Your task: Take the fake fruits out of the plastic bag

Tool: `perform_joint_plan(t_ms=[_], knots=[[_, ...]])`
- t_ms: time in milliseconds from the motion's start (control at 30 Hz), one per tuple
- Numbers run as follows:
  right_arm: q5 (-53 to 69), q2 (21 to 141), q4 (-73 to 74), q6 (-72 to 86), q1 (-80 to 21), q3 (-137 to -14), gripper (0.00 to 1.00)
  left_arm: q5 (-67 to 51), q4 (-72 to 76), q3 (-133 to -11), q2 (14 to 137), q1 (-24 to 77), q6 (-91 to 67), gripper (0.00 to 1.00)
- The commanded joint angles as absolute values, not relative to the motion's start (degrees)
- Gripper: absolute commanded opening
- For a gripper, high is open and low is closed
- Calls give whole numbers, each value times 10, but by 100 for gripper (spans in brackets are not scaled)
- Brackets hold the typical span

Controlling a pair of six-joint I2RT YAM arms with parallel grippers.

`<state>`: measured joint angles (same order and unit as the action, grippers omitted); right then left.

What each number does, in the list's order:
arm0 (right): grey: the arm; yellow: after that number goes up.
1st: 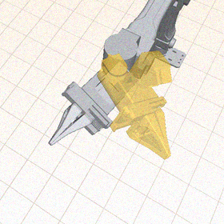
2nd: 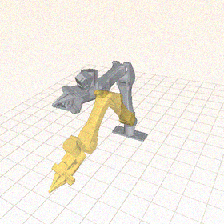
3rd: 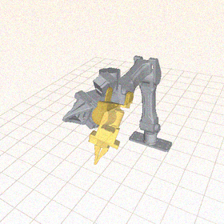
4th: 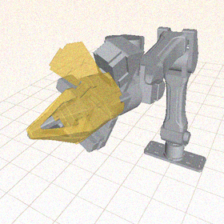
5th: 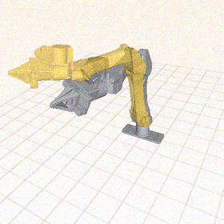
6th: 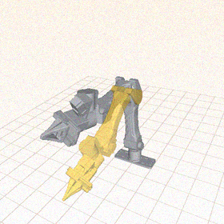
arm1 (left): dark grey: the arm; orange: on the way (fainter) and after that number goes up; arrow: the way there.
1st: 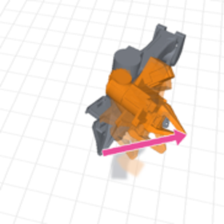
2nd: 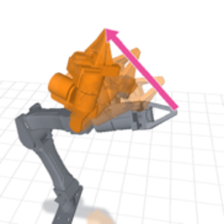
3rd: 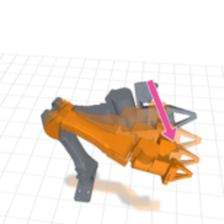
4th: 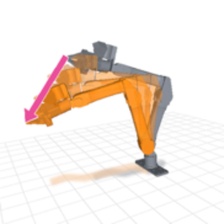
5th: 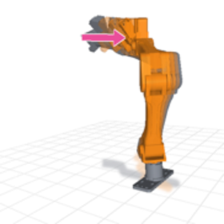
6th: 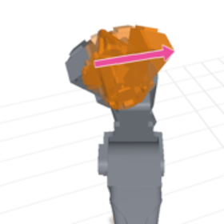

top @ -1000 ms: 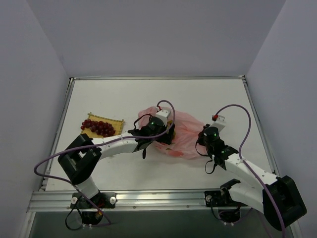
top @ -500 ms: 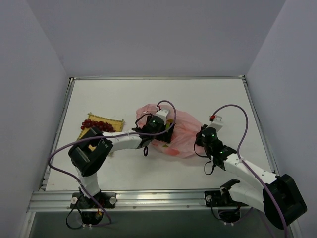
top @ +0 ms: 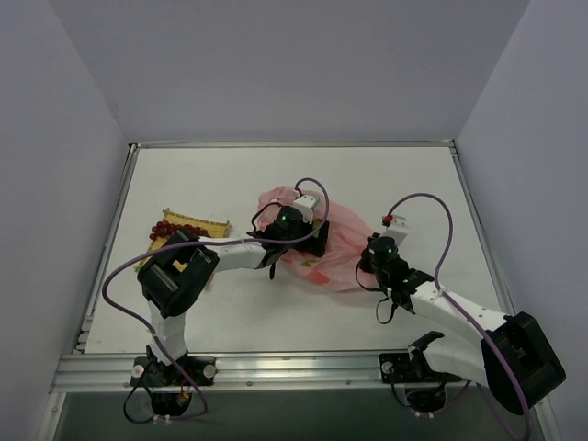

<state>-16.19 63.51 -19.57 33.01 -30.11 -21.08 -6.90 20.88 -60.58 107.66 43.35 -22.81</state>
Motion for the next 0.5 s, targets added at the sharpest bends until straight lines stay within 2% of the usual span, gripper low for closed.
perform_joint_plan(t_ms=[0, 133, 167, 233, 267, 300, 367, 433, 467], knots=[[-178, 640, -213, 328, -306, -225, 0, -87, 262, -637, 1093, 423, -243, 94], [-178, 639, -213, 328, -308, -224, 0, -57, 265, -648, 1110, 411, -250, 100], [-178, 638, -213, 328, -307, -223, 0, -49, 264, -650, 1113, 409, -250, 88], [-178, 637, -213, 328, -308, -223, 0, -41, 258, -655, 1114, 406, -244, 81], [-178, 637, -213, 328, -308, -223, 0, -40, 256, -655, 1112, 406, -243, 71], [-178, 637, -213, 328, -308, -223, 0, -40, 256, -653, 1105, 405, -240, 65], [-178, 636, -212, 328, -308, -223, 0, -42, 258, -646, 1093, 406, -238, 59], [-178, 636, -213, 328, -307, -223, 0, -49, 265, -628, 1070, 406, -239, 46], [-178, 636, -213, 328, -307, -224, 0, -54, 266, -622, 1060, 406, -241, 43]])
